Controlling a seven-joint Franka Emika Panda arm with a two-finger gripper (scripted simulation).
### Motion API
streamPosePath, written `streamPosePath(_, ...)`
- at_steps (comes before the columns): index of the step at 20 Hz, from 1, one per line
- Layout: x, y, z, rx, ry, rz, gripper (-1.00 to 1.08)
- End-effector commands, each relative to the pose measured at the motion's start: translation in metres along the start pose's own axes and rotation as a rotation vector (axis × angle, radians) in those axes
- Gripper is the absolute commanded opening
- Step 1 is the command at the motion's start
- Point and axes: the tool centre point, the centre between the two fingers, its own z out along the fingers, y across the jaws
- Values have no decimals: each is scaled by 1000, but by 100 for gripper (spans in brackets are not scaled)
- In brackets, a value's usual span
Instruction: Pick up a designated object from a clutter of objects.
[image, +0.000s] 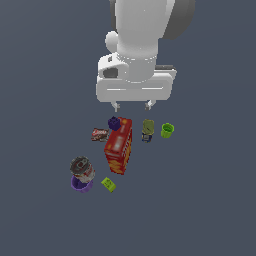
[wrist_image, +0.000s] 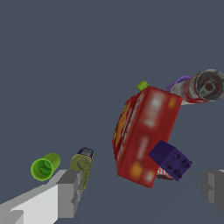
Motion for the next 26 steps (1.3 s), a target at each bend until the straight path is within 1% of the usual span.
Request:
streamPosePath(1, 1, 0, -5, -7, 10, -9, 100)
streamPosePath(8, 3, 2, -2, -5, 8, -17, 100)
streamPosePath(14, 12, 11, 3, -2, 6, -60, 100)
streamPosePath(20, 27, 28, 14, 4, 3, -135, 100)
streamPosePath(26, 46, 53, 31, 11, -1, -238, 100)
